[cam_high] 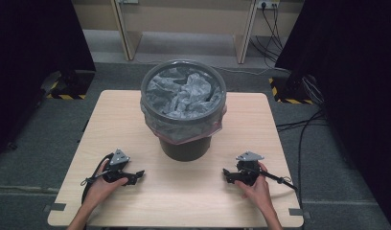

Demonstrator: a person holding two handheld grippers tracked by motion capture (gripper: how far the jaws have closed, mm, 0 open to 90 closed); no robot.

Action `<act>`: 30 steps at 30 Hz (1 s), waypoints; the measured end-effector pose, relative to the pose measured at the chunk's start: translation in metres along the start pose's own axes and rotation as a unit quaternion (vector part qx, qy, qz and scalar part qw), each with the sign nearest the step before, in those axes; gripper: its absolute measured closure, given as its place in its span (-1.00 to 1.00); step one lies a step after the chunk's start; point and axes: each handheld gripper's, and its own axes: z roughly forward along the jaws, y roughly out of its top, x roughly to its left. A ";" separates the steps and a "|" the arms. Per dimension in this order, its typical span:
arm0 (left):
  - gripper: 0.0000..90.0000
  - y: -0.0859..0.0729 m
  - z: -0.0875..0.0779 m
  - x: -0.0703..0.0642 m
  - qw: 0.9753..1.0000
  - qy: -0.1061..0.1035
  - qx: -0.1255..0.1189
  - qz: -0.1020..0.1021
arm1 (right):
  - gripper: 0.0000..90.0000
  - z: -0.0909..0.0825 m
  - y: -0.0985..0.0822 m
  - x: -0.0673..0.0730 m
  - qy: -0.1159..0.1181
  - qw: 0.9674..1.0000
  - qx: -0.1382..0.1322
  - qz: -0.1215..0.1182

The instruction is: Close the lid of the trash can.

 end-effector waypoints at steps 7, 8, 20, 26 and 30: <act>-0.69 0.000 0.000 0.000 1.000 0.000 0.000 0.000 | -0.68 -0.013 -0.016 0.003 -0.002 1.000 -0.010 0.003; -0.69 0.000 0.000 0.000 1.000 0.000 0.000 0.000 | -0.68 -0.015 -0.018 0.003 -0.002 1.000 -0.008 0.006; -0.69 0.000 0.000 0.000 1.000 0.000 0.000 0.000 | -0.69 -0.026 -0.029 0.008 -0.009 1.000 -0.009 0.009; -0.70 0.000 0.000 0.000 1.000 0.000 0.000 0.000 | -0.69 -0.032 -0.035 0.010 -0.012 1.000 -0.009 0.012; -0.69 0.000 0.000 0.000 1.000 0.000 0.000 0.000 | -0.70 -0.034 -0.037 0.011 -0.013 1.000 -0.009 0.012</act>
